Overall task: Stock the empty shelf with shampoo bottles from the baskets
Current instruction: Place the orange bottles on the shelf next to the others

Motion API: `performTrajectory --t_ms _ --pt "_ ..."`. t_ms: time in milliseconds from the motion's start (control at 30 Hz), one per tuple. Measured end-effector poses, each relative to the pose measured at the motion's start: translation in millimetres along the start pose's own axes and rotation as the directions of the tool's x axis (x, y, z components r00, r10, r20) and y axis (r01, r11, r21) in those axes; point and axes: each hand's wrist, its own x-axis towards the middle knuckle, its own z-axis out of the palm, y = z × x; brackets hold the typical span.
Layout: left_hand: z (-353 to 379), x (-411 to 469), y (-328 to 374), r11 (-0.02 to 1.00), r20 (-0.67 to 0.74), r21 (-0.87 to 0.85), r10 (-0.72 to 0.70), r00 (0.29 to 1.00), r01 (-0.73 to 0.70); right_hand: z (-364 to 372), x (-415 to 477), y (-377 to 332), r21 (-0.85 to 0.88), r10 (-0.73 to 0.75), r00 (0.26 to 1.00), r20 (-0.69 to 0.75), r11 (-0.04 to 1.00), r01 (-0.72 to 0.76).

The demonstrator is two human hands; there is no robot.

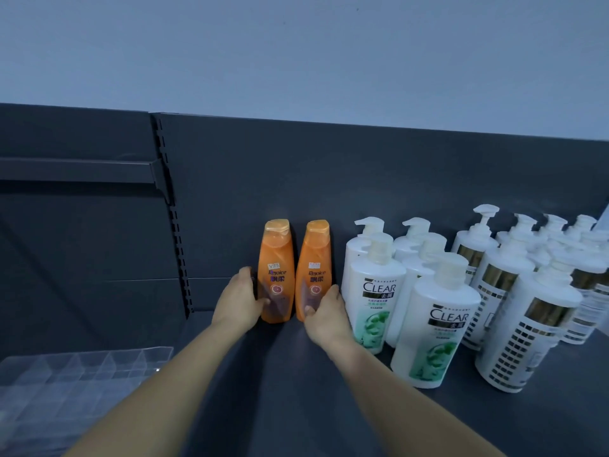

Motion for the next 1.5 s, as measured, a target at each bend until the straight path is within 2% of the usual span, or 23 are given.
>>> performTrajectory --t_ms 100,233,433,633,800,933,1067,1233,1367,1500 --pt "-3.3 -20.5 3.4 0.986 0.105 0.168 -0.013 0.994 -0.005 -5.3 -16.1 8.2 -0.042 -0.062 0.996 0.071 0.997 0.065" --pt "-5.6 -56.8 16.7 0.942 0.207 0.328 -0.004 0.978 -0.065 -19.5 -42.5 25.0 -0.086 -0.214 0.969 0.119 0.971 0.225" --pt "-0.2 -114.7 34.1 0.896 0.233 0.42 0.052 0.971 -0.148 -51.3 -86.9 53.8 -0.258 -0.325 0.909 0.261 0.884 0.39" --pt "9.6 -163.9 59.9 0.841 0.308 0.451 0.168 0.936 -0.299 -92.3 -133.7 94.8 -0.424 -0.302 0.924 0.236 0.823 0.377" --pt "22.0 -203.6 86.6 0.773 0.383 0.404 0.342 0.858 -0.489 -124.8 -182.7 134.1 -0.518 -0.237 0.959 0.152 0.808 0.282" --pt "36.0 -248.0 107.9 0.706 0.46 0.329 0.46 0.76 -0.627 -145.7 -239.9 169.9 -0.53 -0.079 0.995 0.058 0.843 0.098" --pt "59.6 -299.3 127.3 0.651 0.517 0.231 0.547 0.658 -0.723 -171.0 -308.4 214.1 -0.519 0.092 0.995 -0.042 0.849 -0.101" --pt "96.4 -367.7 160.5 0.564 0.585 0.122 0.624 0.518 -0.817 -206.9 -398.0 270.2 -0.484 0.284 0.946 -0.157 0.813 -0.324" --pt "126.7 -432.1 199.2 0.476 0.627 0.039 0.672 0.393 -0.878 -235.1 -465.7 319.6 -0.422 0.431 0.87 -0.239 0.761 -0.493" --pt "158.6 -501.1 241.6 0.401 0.672 -0.054 0.692 0.264 -0.915 -262.2 -530.6 369.1 -0.379 0.52 0.801 -0.295 0.706 -0.598"
